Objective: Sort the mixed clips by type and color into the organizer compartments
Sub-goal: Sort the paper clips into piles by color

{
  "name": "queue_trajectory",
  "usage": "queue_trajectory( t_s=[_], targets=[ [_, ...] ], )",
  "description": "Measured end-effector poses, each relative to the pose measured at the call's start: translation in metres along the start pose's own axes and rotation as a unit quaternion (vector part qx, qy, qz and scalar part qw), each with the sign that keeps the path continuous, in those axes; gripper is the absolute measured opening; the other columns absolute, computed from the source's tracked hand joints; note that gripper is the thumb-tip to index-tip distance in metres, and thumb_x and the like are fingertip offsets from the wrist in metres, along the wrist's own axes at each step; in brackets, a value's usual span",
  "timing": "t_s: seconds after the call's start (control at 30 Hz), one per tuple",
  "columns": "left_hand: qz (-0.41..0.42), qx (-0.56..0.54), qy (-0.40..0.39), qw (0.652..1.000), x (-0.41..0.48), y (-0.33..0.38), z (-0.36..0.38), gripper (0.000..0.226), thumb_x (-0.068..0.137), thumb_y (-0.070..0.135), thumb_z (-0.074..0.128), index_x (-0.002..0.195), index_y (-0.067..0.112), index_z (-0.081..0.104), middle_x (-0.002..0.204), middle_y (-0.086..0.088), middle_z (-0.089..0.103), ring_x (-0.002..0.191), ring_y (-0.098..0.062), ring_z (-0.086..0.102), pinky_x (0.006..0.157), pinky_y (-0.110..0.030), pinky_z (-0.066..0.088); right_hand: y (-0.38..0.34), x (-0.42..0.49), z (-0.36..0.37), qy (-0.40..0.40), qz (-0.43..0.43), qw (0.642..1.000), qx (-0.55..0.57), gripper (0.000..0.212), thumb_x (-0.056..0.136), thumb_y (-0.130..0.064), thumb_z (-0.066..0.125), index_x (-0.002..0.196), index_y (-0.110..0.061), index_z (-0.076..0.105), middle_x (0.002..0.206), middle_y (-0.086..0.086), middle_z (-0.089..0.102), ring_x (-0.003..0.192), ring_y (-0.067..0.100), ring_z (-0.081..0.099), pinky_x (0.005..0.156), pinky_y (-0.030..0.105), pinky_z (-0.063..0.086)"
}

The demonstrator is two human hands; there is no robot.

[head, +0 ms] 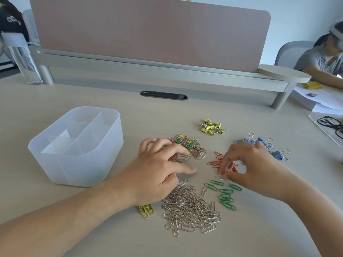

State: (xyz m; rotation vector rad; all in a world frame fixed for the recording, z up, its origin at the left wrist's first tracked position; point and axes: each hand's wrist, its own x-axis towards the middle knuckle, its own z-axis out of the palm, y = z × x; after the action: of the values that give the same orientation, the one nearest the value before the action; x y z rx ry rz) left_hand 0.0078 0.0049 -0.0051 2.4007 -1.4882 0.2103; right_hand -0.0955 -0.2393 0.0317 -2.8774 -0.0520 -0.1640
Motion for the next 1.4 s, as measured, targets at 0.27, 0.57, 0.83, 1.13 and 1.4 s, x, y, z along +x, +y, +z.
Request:
queue_trajectory(
  t_s=[0.27,0.57,0.83,1.13,1.4],
  targets=[
    [0.077,-0.025,-0.044,0.996,-0.003,0.011,0.002,0.051,0.085,0.031,0.033,0.127,0.05,0.057,0.139,0.022,0.038,0.131,-0.013,0.026,0.109,-0.044,0.014,-0.013,0.005,0.019,0.008,0.001,0.999,0.049,0.007,0.082,-0.038,0.073,0.077,-0.04,0.068,0.081,-0.021,0.064,0.087,-0.001,0.052,0.087,0.015,0.026],
    [0.075,-0.04,-0.05,0.995,-0.003,0.011,0.0,0.054,0.087,0.03,0.031,0.134,0.049,0.049,0.139,0.023,0.037,0.132,-0.01,0.024,0.11,-0.044,0.013,-0.011,0.007,0.005,0.104,0.149,0.926,0.332,0.049,0.1,-0.028,0.049,0.059,-0.002,0.056,0.052,0.009,0.06,0.048,0.021,0.056,0.055,0.03,0.049],
    [0.106,-0.062,-0.036,0.992,-0.003,0.011,-0.008,0.048,0.083,0.028,0.036,0.114,0.049,0.066,0.126,0.023,0.048,0.124,-0.007,0.031,0.109,-0.041,0.014,-0.012,0.008,0.015,0.039,0.167,0.915,0.366,0.048,0.099,-0.017,0.049,0.056,0.001,0.057,0.055,0.021,0.063,0.046,0.027,0.059,0.049,0.03,0.052],
    [0.012,-0.079,0.041,0.996,-0.001,-0.004,-0.004,0.052,0.083,0.024,0.028,0.111,0.04,0.069,0.109,0.022,0.052,0.108,-0.002,0.037,0.102,-0.03,0.021,-0.02,0.01,0.032,0.042,0.065,0.9,0.43,0.045,0.095,-0.04,0.055,0.063,-0.008,0.063,0.068,0.015,0.067,0.063,0.026,0.065,0.073,0.039,0.054],
    [-0.113,-0.073,0.108,0.985,-0.002,-0.02,-0.007,0.05,0.083,0.019,0.03,0.105,0.031,0.073,0.097,0.021,0.05,0.1,-0.006,0.038,0.093,-0.024,0.037,-0.019,0.006,0.03,0.121,0.062,0.918,0.371,0.032,0.097,-0.026,0.054,0.074,-0.015,0.074,0.073,0.002,0.071,0.07,0.013,0.067,0.071,0.028,0.055]
  ],
)
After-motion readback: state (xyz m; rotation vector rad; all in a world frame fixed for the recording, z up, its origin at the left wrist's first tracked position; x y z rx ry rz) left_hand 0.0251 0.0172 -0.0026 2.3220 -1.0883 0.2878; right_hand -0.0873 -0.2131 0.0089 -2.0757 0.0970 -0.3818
